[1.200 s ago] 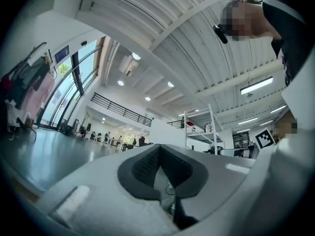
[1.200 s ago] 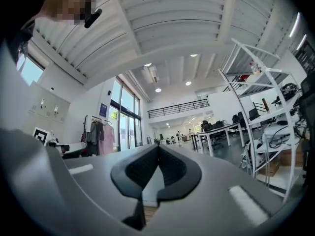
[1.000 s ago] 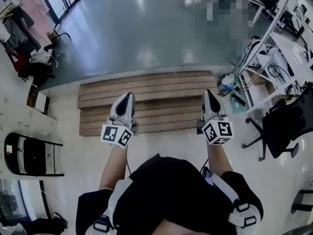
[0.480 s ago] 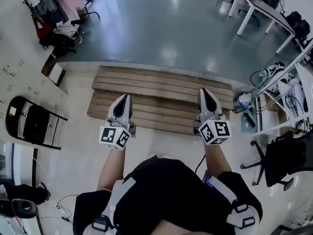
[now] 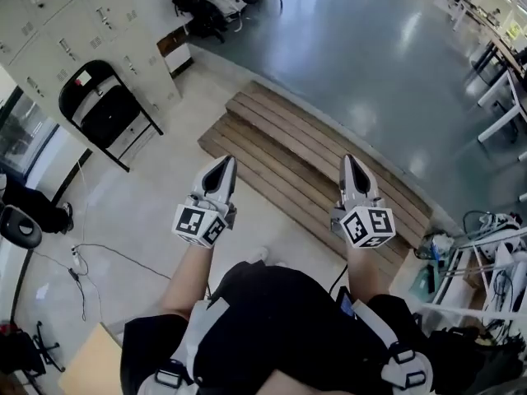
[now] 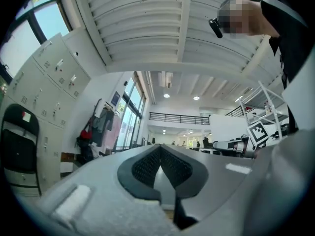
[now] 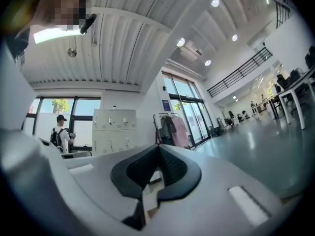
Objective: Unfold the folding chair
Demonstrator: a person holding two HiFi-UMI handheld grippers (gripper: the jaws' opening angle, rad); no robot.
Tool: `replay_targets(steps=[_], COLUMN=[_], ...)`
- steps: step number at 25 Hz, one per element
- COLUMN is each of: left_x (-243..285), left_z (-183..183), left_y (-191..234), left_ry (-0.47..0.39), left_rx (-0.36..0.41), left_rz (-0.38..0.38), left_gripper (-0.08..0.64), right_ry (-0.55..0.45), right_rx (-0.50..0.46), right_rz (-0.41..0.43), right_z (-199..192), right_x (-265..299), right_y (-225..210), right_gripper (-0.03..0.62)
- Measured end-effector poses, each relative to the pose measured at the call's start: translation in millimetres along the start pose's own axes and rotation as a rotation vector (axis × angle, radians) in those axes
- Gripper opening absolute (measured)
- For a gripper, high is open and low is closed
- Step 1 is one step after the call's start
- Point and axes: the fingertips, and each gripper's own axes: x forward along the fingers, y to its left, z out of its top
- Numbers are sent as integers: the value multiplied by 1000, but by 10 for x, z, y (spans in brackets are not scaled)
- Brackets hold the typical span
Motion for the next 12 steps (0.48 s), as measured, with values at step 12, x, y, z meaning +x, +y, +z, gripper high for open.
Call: replay_targets(steps=[12], left_x=[-1488], left_z=[374], left_y=[921], left_ry=[-14], left_rx=[80], left_rz=[425], left_gripper=[0], right_ry=[134], right_rx=[110], right_rz=[335], right_z=[-626], right_x=[991], right_y=[1435], right_gripper=[3])
